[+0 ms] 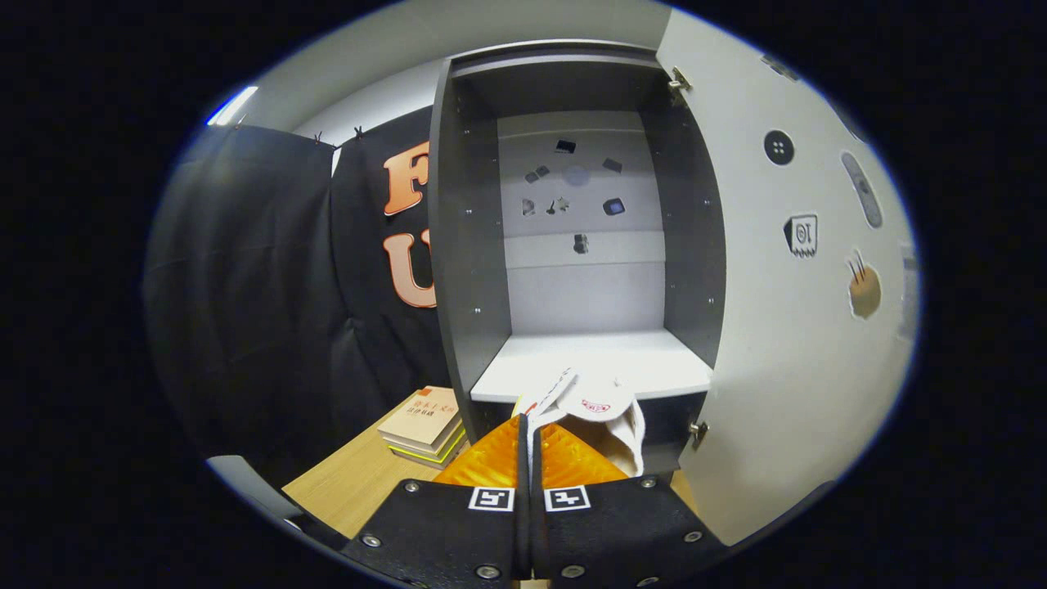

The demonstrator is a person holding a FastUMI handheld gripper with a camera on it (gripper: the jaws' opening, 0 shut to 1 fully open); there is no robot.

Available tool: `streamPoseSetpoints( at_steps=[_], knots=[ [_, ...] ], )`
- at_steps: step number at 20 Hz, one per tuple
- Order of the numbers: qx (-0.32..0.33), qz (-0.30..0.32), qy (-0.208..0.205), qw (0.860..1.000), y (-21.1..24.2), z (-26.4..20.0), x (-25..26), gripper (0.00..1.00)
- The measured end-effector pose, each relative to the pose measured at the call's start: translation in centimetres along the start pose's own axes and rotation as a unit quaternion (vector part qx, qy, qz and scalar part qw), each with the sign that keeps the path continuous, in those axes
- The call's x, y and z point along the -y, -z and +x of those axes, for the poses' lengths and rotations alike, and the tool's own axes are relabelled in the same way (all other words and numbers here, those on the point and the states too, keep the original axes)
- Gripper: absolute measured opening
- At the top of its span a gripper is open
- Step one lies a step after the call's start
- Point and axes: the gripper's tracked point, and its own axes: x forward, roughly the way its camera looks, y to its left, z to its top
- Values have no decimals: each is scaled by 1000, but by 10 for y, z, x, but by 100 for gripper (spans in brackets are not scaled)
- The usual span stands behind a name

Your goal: Open the shoe cabinet door, grab the shoes and put them into the shoe cabinet, then close the shoe cabinet door.

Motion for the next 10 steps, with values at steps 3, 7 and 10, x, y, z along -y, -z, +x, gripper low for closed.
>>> streamPoseSetpoints(
  at_steps=[3, 7, 10],
  knots=[
    [12, -22, -1, 1000, -24, 45, 7, 0],
    [-3, -31, 3, 999, -35, 112, 23, 0],
    [-24, -30, 3, 999, -35, 157, 36, 0]
  ],
)
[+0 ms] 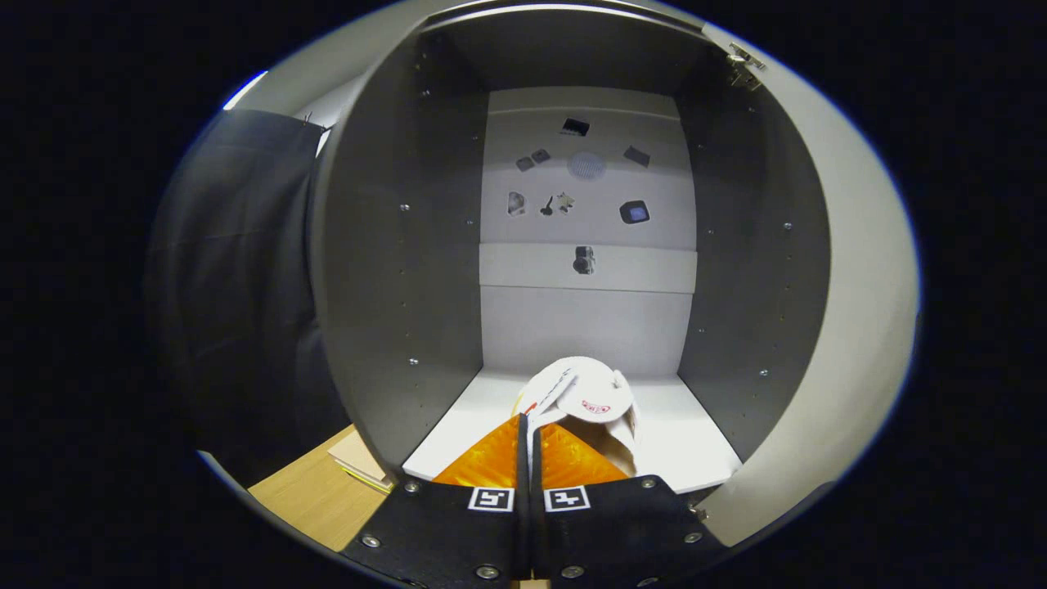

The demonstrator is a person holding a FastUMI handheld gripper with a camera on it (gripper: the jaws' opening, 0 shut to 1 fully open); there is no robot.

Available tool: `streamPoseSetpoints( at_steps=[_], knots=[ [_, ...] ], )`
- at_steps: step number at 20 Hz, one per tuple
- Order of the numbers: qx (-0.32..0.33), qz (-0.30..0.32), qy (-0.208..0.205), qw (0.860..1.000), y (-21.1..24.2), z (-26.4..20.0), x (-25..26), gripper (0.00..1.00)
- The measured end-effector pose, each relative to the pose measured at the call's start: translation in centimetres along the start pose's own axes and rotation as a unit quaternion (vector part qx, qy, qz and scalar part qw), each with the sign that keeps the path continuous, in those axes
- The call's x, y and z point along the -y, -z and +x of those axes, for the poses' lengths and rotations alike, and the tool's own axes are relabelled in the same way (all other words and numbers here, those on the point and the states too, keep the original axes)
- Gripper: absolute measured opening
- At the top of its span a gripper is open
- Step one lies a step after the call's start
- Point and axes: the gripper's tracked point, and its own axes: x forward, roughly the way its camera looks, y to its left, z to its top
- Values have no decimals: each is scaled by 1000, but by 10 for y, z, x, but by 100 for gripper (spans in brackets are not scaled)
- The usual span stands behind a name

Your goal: Open the shoe cabinet door, grab the shoes and put them into the shoe cabinet, then close the shoe cabinet door.

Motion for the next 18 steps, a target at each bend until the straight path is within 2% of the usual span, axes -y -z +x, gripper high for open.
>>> streamPoseSetpoints(
  at_steps=[7, 16, 18],
  knots=[
    [-49, -2, 14, 999, 18, 79, 19, 0],
    [-75, 16, 7, 997, 34, 99, 8, 0],
    [-80, 18, 11, 997, 35, 98, 9, 3]
  ],
)
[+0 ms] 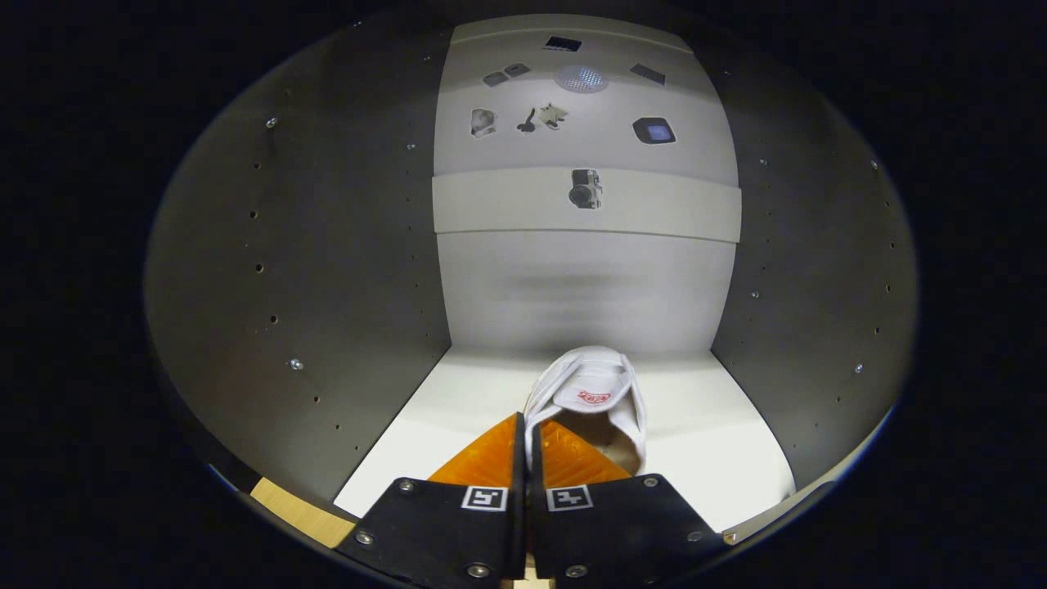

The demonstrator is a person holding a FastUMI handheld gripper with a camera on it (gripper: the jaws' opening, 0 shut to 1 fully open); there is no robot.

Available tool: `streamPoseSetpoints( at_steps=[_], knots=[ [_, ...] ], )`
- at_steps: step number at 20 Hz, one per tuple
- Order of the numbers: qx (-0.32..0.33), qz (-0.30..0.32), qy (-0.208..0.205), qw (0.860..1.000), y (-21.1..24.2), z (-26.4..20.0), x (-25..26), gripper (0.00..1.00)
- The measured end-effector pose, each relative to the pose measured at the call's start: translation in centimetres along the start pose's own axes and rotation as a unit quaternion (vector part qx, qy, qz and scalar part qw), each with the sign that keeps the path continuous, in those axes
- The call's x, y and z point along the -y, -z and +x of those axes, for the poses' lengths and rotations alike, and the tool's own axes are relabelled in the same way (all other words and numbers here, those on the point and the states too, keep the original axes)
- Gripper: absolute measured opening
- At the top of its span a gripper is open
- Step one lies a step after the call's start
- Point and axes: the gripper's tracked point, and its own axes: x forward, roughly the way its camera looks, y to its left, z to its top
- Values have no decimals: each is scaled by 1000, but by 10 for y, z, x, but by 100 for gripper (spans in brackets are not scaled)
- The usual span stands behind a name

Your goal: Open the shoe cabinet door, grab the shoes and put them into the shoe cabinet, then close the shoe cabinet door.

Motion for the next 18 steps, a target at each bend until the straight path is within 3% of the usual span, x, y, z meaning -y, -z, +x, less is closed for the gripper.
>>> streamPoseSetpoints(
  at_steps=[9, 18],
  knots=[
    [0, 17, 13, 1000, -2, -7, -1, 20],
    [46, 30, 22, 998, -27, -39, 1, 24]
  ],
)
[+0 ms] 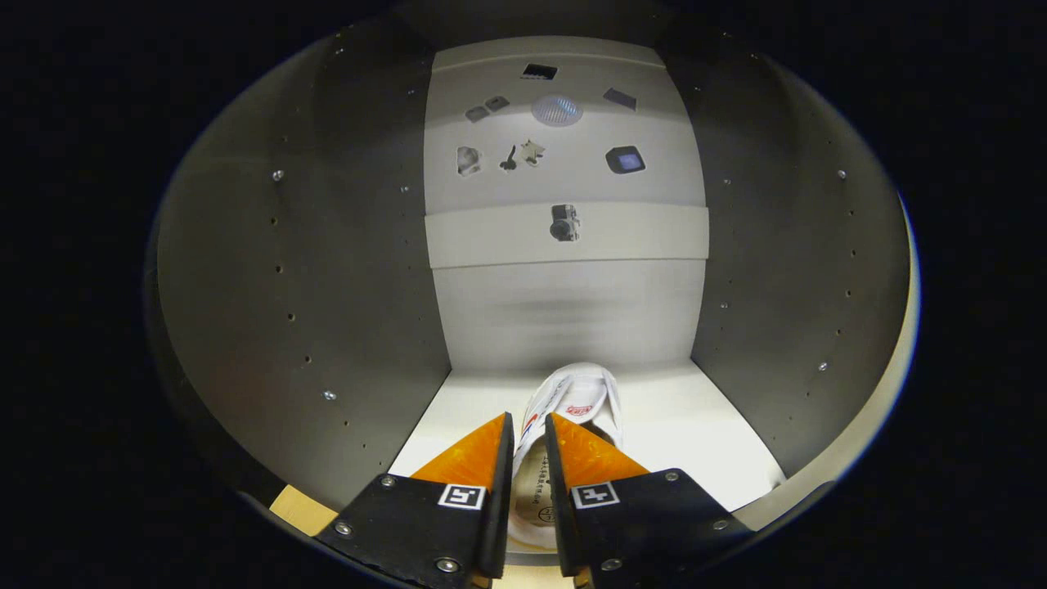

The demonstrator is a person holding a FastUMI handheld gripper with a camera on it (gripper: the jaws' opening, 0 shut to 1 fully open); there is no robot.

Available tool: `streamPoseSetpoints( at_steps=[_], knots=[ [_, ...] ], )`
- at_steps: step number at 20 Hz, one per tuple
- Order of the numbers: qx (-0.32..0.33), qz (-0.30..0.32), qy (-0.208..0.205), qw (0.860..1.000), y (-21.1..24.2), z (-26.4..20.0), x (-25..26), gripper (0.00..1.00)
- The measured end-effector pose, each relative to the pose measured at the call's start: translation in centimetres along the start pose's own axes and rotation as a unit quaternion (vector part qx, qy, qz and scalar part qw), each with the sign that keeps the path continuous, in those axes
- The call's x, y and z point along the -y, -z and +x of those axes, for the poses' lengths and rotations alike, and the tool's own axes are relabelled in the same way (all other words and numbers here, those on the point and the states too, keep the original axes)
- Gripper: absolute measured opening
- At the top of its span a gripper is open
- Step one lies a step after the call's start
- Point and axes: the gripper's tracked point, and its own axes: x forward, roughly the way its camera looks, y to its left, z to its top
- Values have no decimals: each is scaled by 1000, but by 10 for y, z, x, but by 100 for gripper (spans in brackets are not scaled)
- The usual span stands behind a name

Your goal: Open the shoe cabinet door, grab the shoes and put them into the shoe cabinet, then close the shoe cabinet door.

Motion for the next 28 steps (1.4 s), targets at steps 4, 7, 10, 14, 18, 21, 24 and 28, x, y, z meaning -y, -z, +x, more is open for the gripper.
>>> streamPoseSetpoints(
  at_steps=[4, 7, 10, 14, 18, 21, 24, 28],
  knots=[
    [28, -13, 3, 1000, -16, -46, -1, 25],
    [52, -26, 9, 998, -26, -92, -6, 29],
    [77, -32, 17, 996, -34, -142, -9, 32],
    [94, -36, 32, 994, -32, -203, -10, 39],
    [102, -32, 49, 993, -24, -263, -9, 52],
    [108, -22, 53, 992, -15, -307, -11, 66],
    [109, -6, 63, 992, 6, -348, -7, 84],
    [127, 29, 84, 988, 26, -420, 13, 90]
  ],
)
